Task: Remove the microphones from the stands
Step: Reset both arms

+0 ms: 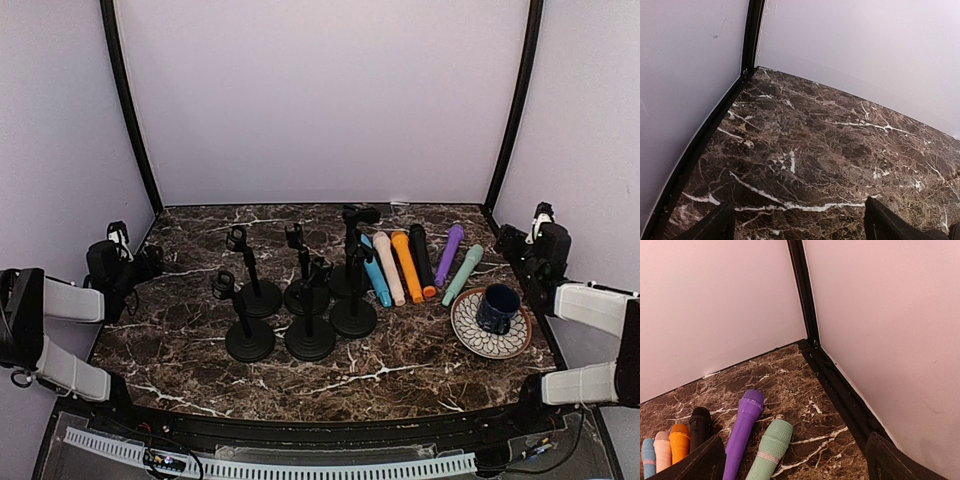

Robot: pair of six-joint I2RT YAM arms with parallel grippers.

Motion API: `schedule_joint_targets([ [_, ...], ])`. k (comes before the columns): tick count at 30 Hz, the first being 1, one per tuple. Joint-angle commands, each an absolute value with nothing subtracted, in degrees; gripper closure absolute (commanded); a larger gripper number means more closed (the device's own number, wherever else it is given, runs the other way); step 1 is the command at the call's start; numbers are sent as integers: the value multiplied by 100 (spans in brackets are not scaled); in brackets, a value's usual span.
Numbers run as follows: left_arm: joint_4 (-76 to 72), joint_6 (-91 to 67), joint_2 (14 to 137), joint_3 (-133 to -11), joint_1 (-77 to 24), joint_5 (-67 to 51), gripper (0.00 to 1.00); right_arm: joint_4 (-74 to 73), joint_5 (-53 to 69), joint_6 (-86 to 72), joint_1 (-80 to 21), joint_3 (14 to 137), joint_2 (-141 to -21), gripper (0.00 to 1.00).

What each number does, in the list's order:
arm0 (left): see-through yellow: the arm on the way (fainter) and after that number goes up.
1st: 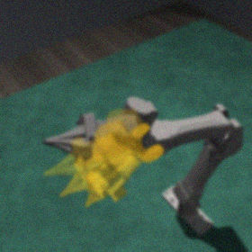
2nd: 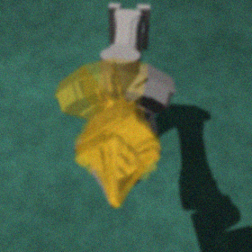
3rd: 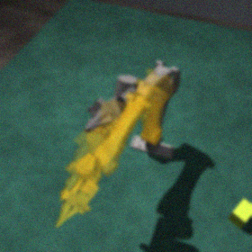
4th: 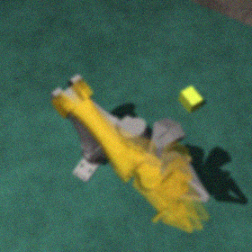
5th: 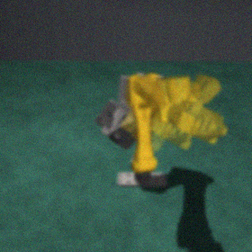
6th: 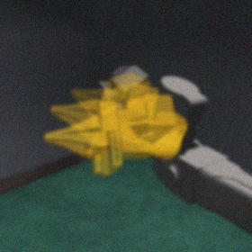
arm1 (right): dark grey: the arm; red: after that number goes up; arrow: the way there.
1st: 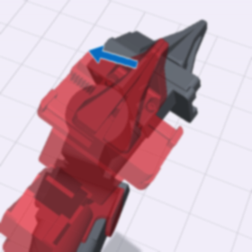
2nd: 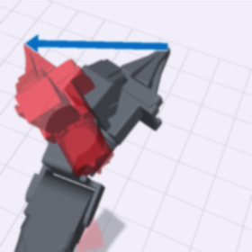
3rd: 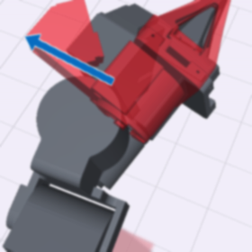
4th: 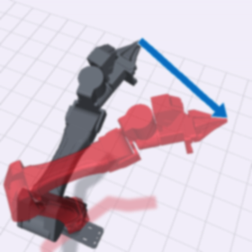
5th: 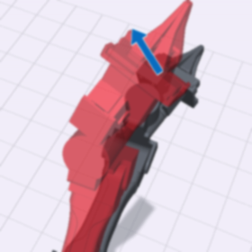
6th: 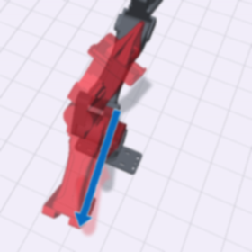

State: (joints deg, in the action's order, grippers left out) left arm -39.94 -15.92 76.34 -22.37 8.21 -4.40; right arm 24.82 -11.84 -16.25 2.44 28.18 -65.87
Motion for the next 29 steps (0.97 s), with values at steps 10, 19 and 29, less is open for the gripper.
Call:
schedule_joint_targets([
  [10,-6231,-434,7968,-1621,848,-536,8,5525,-1865,-609,268,1429,-6885,1],
  [19,-6722,-388,8372,-1488,816,-597,7,6502,-1347,-545,246,1151,-7490,1],
  [29,-6767,-385,8380,-1477,791,-547,7,6763,-1318,-554,237,1022,-7482,1],
])
